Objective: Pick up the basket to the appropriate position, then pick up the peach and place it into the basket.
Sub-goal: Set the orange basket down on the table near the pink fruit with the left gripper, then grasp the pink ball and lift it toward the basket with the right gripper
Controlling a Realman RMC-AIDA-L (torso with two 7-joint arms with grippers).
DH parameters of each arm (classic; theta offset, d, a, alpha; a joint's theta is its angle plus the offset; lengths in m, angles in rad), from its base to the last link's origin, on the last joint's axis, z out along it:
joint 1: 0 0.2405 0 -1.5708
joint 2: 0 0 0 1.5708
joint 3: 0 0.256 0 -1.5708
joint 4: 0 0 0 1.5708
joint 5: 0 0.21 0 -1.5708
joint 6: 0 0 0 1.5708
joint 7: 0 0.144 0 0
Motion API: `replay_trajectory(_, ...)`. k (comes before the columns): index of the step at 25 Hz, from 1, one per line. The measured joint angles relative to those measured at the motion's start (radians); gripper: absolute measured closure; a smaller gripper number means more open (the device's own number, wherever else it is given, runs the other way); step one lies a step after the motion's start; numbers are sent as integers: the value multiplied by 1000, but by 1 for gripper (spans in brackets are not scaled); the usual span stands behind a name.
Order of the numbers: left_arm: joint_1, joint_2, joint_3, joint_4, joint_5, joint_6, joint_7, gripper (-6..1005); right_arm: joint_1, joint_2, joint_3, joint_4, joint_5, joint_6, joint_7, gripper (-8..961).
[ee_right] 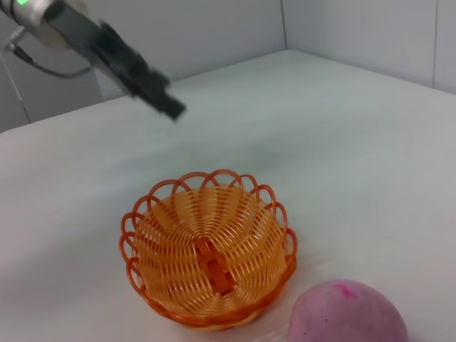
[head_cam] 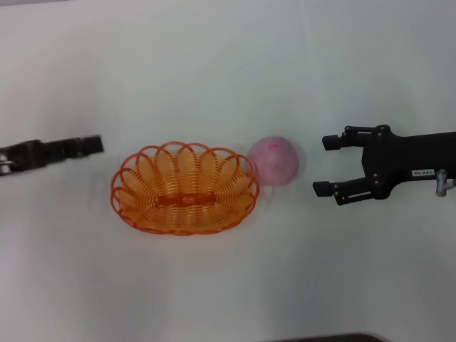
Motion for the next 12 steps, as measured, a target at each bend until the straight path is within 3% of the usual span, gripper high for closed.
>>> replay_trajectory(2, 9, 3, -70, 0, -40, 67, 148, 497, 0, 0, 0, 0, 0, -1, 0, 6)
replay_trajectory(5, 28, 5, -121, -1, -62, 145, 326, 402, 2, 0, 0, 0, 1, -2, 0, 6)
replay_trajectory(10, 71, -8, -103, 4, -49, 246, 645, 229, 9, -1, 0, 0, 7, -7, 0, 6)
replay_trajectory(12, 90, -15, -97, -4, -46, 261, 760, 211, 10, -2, 1, 0, 7, -8, 0, 6)
